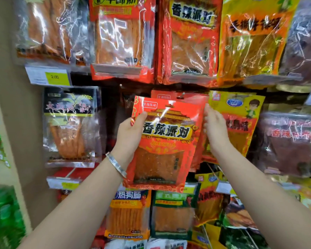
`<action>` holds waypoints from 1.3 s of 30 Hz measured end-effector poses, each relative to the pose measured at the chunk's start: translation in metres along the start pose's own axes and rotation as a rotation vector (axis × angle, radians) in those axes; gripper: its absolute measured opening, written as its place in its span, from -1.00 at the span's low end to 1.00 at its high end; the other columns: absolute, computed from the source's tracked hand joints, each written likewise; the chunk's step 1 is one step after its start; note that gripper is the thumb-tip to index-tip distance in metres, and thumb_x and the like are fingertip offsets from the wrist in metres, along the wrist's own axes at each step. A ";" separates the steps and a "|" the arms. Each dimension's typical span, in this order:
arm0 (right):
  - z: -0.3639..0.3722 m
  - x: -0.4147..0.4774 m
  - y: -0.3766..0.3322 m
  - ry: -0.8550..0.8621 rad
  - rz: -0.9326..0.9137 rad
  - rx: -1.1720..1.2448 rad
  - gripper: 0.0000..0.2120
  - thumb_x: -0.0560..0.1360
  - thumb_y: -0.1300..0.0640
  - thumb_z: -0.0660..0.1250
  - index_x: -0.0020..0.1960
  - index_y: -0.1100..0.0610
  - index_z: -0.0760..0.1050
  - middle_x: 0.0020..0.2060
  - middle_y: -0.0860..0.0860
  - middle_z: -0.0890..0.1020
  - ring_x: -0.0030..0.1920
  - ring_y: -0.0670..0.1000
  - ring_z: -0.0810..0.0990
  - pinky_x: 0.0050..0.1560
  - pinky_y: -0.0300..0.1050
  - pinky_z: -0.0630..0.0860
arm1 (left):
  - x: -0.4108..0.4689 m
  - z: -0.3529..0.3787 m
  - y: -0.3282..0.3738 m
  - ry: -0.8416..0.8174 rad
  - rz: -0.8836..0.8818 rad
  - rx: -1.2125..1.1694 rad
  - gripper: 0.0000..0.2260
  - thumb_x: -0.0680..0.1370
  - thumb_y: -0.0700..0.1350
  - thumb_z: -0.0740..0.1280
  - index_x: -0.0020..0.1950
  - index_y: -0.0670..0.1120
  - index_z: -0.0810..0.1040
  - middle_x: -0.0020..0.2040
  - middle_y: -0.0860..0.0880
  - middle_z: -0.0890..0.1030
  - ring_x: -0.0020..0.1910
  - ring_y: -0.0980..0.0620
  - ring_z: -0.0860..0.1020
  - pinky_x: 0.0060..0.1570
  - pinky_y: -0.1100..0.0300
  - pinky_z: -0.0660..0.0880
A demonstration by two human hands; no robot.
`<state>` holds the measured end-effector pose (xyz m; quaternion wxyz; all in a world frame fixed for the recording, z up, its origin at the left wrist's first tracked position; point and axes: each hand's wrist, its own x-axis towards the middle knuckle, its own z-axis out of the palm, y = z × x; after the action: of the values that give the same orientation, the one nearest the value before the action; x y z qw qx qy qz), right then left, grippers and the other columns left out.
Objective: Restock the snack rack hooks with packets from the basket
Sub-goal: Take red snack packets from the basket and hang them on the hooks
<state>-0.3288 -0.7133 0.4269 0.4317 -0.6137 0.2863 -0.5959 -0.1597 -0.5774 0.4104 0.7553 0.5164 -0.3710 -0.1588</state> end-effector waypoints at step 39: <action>-0.012 0.015 0.017 0.118 -0.467 -0.459 -0.43 0.42 0.19 0.41 0.36 0.17 0.28 0.22 0.14 0.41 0.19 0.10 0.42 0.21 -0.03 0.40 | 0.003 0.035 -0.030 -0.232 0.503 0.716 -0.39 0.51 -0.15 0.31 0.50 0.12 0.15 0.51 0.05 0.16 0.50 0.03 0.05 0.45 0.24 0.05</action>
<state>-0.3353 -0.7369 0.4184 0.1165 -0.7083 0.2891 -0.6334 -0.1789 -0.6146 0.3916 0.4976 0.6176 -0.5989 0.1111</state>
